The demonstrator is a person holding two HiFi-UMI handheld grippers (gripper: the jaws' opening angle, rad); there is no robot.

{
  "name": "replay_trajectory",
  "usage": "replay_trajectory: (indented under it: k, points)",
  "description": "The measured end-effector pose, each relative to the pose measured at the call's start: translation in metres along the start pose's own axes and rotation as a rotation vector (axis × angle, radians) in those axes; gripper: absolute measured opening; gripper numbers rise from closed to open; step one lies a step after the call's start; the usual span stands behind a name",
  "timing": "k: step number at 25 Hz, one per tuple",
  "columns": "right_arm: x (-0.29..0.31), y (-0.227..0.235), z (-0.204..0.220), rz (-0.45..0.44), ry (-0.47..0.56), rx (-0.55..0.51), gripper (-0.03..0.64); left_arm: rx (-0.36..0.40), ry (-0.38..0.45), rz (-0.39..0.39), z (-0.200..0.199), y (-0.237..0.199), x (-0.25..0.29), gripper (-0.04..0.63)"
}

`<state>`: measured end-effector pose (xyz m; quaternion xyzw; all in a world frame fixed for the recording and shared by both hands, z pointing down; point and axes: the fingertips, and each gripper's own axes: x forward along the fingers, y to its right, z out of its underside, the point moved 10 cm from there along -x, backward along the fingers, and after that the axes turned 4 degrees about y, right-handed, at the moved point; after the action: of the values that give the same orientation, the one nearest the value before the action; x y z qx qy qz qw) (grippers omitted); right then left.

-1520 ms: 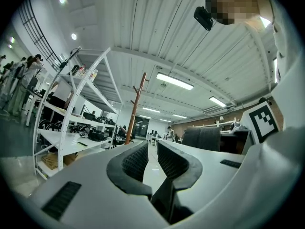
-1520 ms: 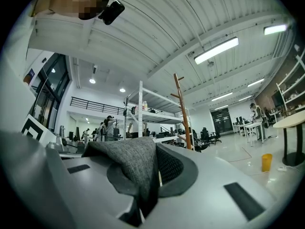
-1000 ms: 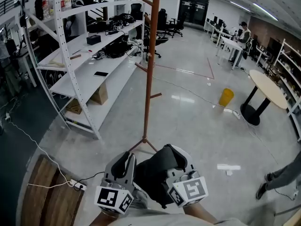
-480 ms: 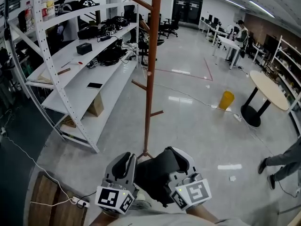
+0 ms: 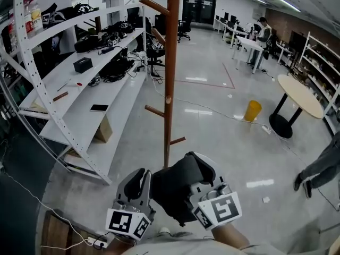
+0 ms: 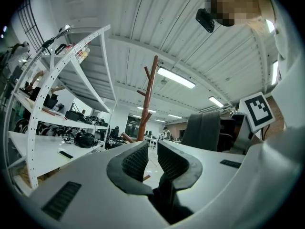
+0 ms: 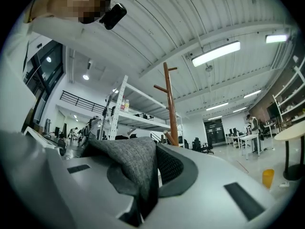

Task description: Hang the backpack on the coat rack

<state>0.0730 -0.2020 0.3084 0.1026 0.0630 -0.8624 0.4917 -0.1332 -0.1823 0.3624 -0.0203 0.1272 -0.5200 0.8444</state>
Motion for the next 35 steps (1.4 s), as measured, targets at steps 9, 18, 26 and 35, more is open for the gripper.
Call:
replay_trajectory:
  k: [9,18,26,35]
  points:
    - [0.055,0.019,-0.058,-0.048,0.061,-0.096,0.037,-0.037,0.013,-0.066,0.002,-0.01,0.002,0.074]
    - [0.119,0.035,-0.105,-0.04,0.038,-0.226,0.037,-0.041,0.041,-0.1,0.001,-0.006,0.001,0.074]
    - [0.18,0.066,-0.088,0.025,-0.109,-0.248,0.037,-0.048,0.027,-0.137,0.006,-0.011,-0.005,0.074]
    - [0.213,0.095,-0.036,0.087,-0.275,-0.24,0.037,-0.043,0.022,-0.175,0.007,-0.016,-0.014,0.074]
